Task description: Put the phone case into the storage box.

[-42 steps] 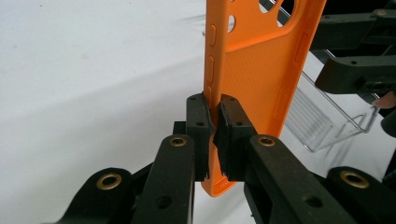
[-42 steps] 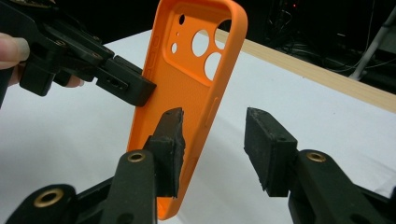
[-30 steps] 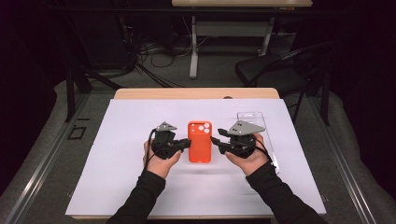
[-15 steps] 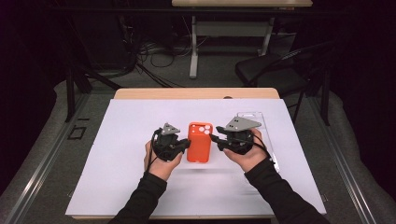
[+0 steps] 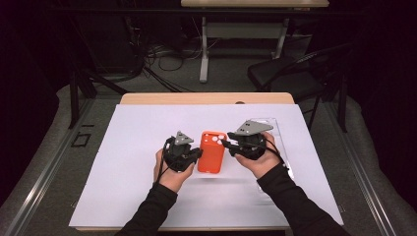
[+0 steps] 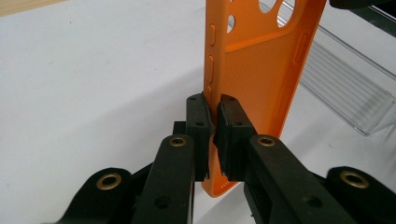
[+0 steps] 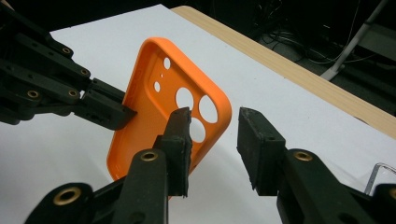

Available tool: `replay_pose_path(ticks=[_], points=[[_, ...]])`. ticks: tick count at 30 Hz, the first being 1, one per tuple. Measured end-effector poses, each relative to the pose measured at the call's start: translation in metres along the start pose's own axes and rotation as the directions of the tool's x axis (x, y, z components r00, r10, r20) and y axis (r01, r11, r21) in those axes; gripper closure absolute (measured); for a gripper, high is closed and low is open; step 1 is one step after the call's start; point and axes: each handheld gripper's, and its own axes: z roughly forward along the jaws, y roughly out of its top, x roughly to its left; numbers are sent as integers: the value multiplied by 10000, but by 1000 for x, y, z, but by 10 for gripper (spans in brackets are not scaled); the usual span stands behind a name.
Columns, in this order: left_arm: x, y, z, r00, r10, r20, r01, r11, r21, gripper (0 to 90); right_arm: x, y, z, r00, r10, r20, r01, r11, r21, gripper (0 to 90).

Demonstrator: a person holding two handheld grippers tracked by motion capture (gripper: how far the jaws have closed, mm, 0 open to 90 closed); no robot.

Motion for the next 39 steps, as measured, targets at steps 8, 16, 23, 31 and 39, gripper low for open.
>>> replay_pose_path(ticks=[8,16,23,31,39], points=[[-3,0,0,9998,168,103,-169,9998,62,842,-1,0,2,10000,30,-26,-29,9999,148,673],[-6,-1,1,9994,325,82,-326,9994,130,842,-1,1,2,9999,106,-23,-105,9996,254,699],[-8,-1,1,9992,398,51,-399,9991,175,842,-2,1,3,10000,-8,47,7,9996,293,709],[-9,-1,1,9991,421,-18,-420,9990,128,842,-1,1,2,9998,-107,185,101,9996,281,742],[-10,0,0,9992,383,-118,-382,9992,100,845,4,1,2,9958,-640,653,616,9973,392,779]])
